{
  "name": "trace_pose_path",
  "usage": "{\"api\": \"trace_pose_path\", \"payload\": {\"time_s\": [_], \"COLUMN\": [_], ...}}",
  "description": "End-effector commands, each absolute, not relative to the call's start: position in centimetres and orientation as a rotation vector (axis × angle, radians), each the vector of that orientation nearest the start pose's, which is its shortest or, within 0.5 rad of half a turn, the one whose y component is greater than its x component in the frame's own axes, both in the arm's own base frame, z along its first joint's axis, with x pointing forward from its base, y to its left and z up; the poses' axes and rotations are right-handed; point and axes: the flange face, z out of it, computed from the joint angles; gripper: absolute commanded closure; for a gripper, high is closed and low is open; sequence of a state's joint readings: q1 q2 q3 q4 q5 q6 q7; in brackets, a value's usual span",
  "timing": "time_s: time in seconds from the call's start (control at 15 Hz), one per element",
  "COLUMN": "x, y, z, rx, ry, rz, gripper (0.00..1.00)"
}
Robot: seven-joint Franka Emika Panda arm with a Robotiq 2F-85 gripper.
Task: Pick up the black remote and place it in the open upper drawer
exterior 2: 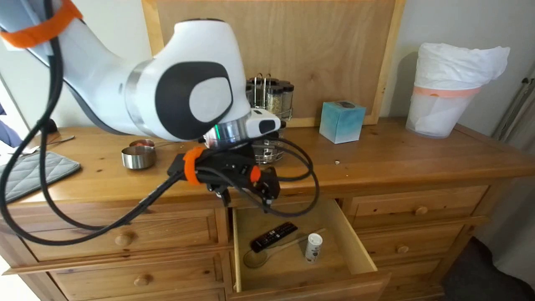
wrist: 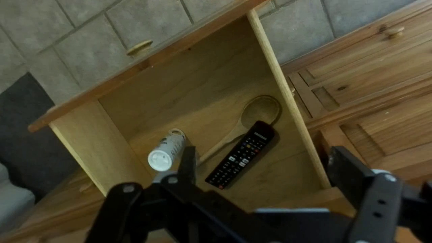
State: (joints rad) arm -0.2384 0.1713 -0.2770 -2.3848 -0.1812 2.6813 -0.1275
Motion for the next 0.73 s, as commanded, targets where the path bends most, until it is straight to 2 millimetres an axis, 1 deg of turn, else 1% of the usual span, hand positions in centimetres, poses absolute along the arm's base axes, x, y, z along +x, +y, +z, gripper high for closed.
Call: {"api": "trace_pose_path", "payload": {"time_s": [0.0, 0.2, 0.27, 0.33, 0.4, 0.47, 0.53, 0.67], "x": [45.7, 46.7, 46.9, 47.1, 47.9, 48.0, 48.0, 47.8], "y": [-20.7, -16.5, -15.4, -14.7, -15.9, -15.1, -14.7, -14.7], "z": [30.3, 32.7, 33.2, 33.3, 32.5, 32.8, 33.1, 33.1], "rx": [-3.342, -3.321, -3.294, -3.261, -3.31, -3.292, -3.283, -3.279], "ry": [0.046, -0.224, -0.308, -0.391, -0.251, -0.313, -0.346, -0.368], "rz": [-0.151, -0.207, -0.226, -0.199, -0.215, -0.209, -0.207, -0.203], "gripper": [0.0, 0.0, 0.0, 0.0, 0.0, 0.0, 0.0, 0.0]}}
